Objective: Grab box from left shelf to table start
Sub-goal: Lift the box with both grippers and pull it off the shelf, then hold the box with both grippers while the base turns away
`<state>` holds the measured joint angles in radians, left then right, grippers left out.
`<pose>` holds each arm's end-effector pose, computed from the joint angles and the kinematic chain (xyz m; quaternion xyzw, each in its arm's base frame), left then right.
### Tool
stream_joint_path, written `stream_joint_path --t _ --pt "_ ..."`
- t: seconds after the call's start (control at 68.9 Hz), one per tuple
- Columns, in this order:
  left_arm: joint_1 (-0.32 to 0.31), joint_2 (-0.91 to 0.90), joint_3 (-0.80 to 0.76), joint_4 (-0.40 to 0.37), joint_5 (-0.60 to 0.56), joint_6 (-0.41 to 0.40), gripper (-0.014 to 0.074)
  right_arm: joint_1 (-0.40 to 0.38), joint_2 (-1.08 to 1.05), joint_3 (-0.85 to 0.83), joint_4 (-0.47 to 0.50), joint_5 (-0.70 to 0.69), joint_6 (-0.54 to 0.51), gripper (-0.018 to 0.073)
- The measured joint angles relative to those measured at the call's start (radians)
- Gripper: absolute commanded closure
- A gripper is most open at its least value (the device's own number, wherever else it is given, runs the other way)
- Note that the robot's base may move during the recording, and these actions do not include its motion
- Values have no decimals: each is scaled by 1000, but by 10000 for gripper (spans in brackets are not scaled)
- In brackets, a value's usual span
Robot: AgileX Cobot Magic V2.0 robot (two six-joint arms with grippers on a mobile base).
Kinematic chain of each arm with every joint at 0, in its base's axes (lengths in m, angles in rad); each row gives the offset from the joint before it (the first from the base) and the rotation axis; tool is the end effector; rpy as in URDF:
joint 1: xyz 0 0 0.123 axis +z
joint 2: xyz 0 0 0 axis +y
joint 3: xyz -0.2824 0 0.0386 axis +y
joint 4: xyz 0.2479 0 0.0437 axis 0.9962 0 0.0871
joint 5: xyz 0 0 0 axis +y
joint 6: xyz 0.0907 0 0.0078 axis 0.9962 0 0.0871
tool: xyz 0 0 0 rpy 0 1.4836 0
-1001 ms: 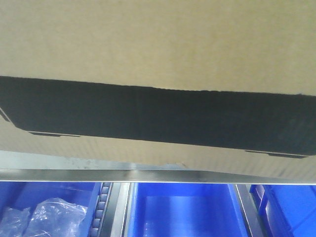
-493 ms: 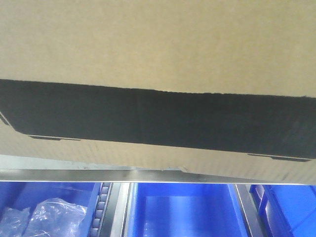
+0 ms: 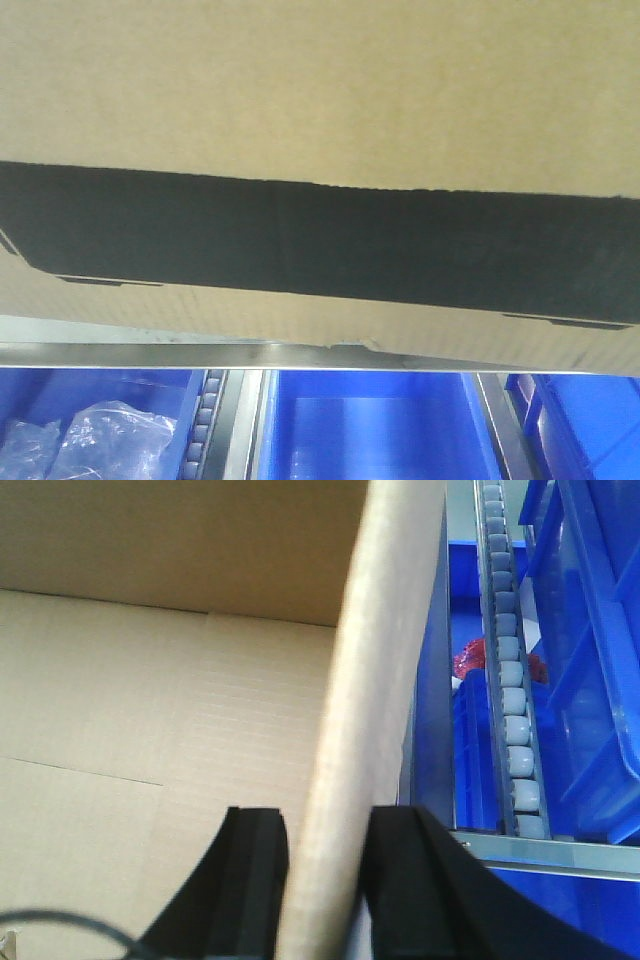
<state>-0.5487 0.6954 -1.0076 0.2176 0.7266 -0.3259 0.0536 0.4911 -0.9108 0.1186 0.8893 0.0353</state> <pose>0.1058 -0.0493 0.4232 0.1136 0.8004 -0.1493 0.5694 0.0614 0.0117 0.3975 -0.0024 0.8272 0.0838 0.5557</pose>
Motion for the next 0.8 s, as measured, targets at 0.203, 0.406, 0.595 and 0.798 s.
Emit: stream_joint_path --t 0.203,0.406,0.595,0.798 --pt "0 0 0 0 0 0 700 0 0 0 0 0 0 503" --pt "0 0 0 -2 2 0 700 0 0 0 -1 0 0 503" --pt "0 0 0 -4 2 0 700 0 0 0 -2 0 0 503" --pt "0 0 0 -4 2 0 700 0 0 0 -2 0 -2 503"
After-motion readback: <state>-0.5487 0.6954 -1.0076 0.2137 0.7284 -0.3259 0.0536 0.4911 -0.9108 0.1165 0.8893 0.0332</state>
